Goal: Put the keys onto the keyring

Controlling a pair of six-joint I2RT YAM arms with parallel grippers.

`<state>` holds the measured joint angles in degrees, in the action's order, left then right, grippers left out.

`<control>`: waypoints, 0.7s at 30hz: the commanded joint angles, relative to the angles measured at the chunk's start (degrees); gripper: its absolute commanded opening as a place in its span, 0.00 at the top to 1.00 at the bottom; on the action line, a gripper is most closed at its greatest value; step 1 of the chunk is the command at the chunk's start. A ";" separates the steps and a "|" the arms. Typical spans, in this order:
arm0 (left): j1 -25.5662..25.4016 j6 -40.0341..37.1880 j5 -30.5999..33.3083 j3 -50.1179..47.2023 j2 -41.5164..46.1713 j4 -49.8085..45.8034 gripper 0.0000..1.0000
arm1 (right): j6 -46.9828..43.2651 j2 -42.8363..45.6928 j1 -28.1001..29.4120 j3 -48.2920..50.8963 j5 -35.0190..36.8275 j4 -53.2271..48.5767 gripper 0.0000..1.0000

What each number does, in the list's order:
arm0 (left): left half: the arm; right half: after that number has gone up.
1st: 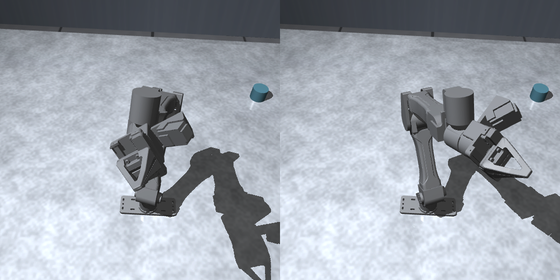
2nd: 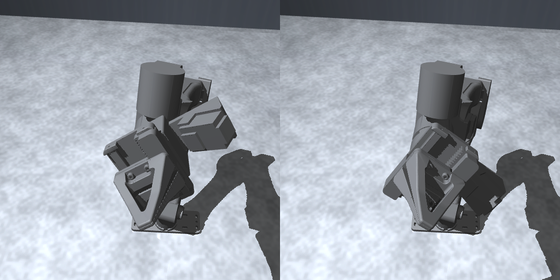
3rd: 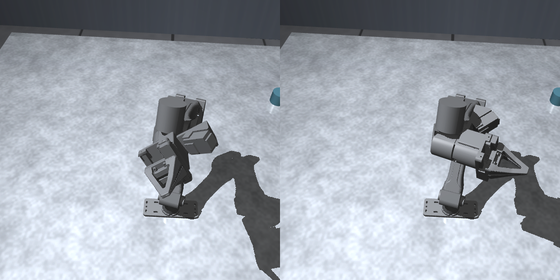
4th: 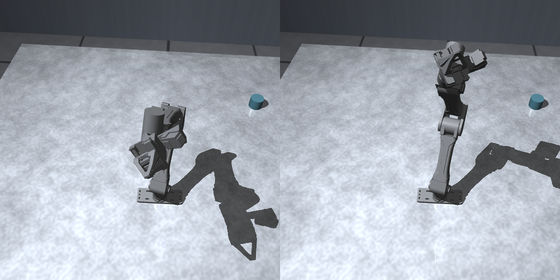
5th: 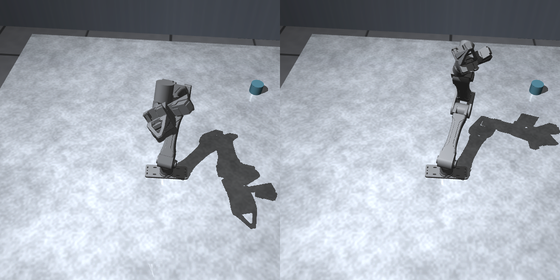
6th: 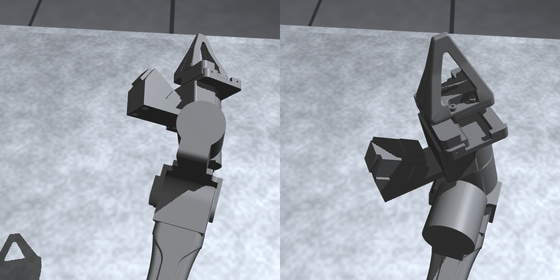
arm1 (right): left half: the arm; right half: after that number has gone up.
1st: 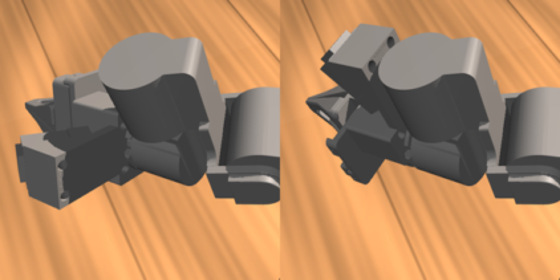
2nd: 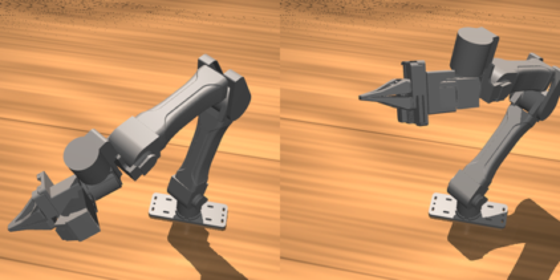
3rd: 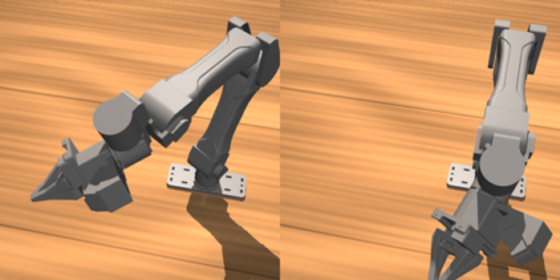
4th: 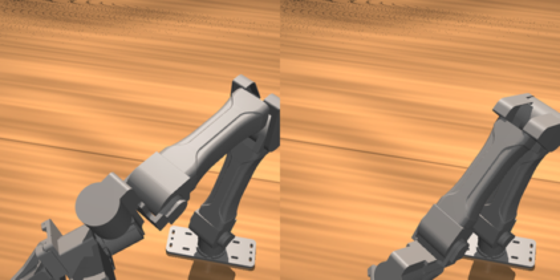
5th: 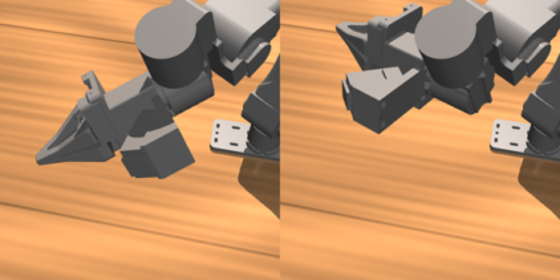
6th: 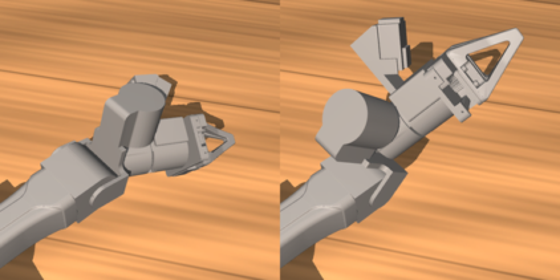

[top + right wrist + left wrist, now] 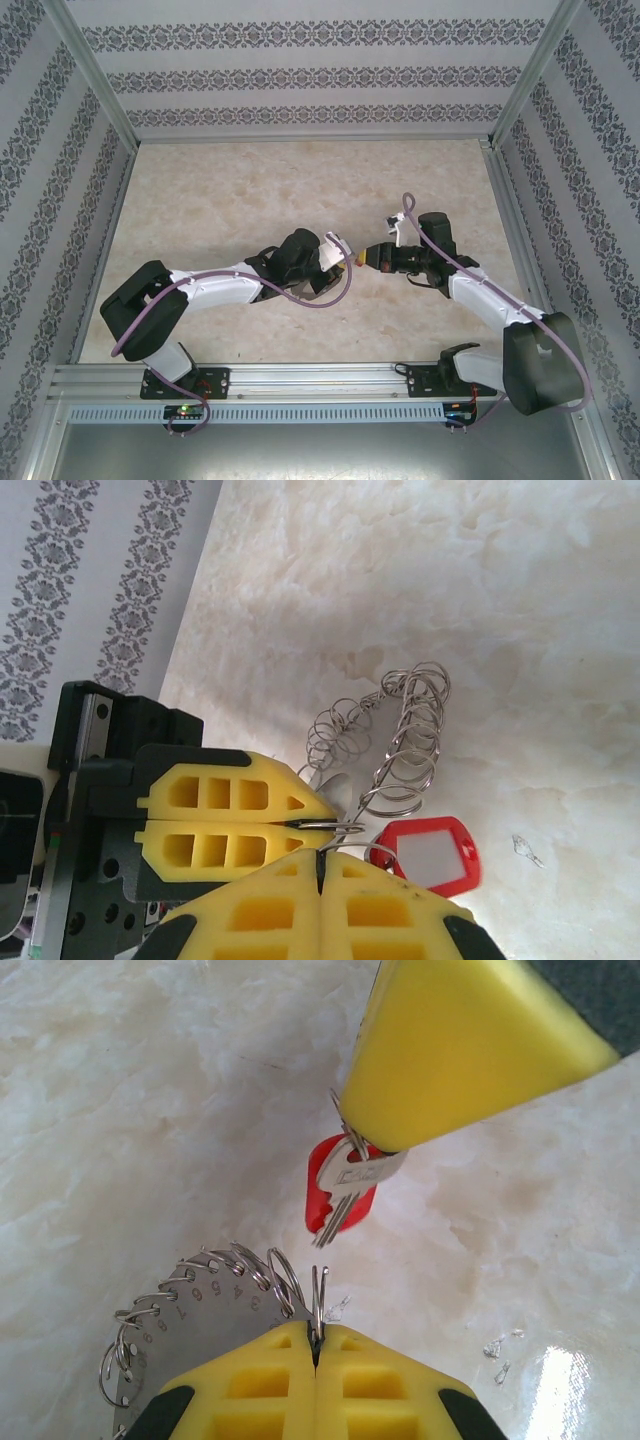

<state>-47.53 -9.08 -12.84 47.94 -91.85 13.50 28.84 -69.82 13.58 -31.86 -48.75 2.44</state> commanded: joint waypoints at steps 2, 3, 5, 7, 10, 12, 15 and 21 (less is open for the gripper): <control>0.42 -0.94 0.25 1.72 1.02 1.78 1.00 | 3.55 -1.58 -0.56 -0.96 -2.40 1.43 1.00; 0.42 -0.94 0.27 1.86 1.00 1.80 1.00 | 3.86 -1.78 -0.49 -1.00 -2.43 1.55 1.00; 0.42 -0.94 0.53 1.97 0.93 1.83 1.00 | 4.36 -2.20 -0.53 -0.93 -3.14 2.16 1.00; 0.37 -0.95 0.66 2.07 0.76 1.71 1.00 | 4.72 -2.31 -0.55 -0.67 -3.37 2.64 1.00; 0.42 -0.85 0.80 2.07 0.66 1.91 1.00 | 5.09 -2.31 -0.51 -0.61 -3.90 3.06 1.00; 0.42 -0.82 0.93 2.21 0.61 1.79 1.00 | 5.09 -2.03 -0.52 -0.32 -4.58 3.55 1.00; 0.42 -0.71 1.00 2.30 0.42 1.71 1.00 | 4.92 -1.72 -0.51 -0.31 -4.00 2.74 1.00; 0.41 -0.41 1.39 2.25 0.41 1.47 1.00 | 4.82 -2.82 -0.54 -0.01 -0.17 -1.64 1.00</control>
<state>-47.53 -9.06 -11.90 48.42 -91.88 13.50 33.30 -71.94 13.58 -31.86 -50.33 2.81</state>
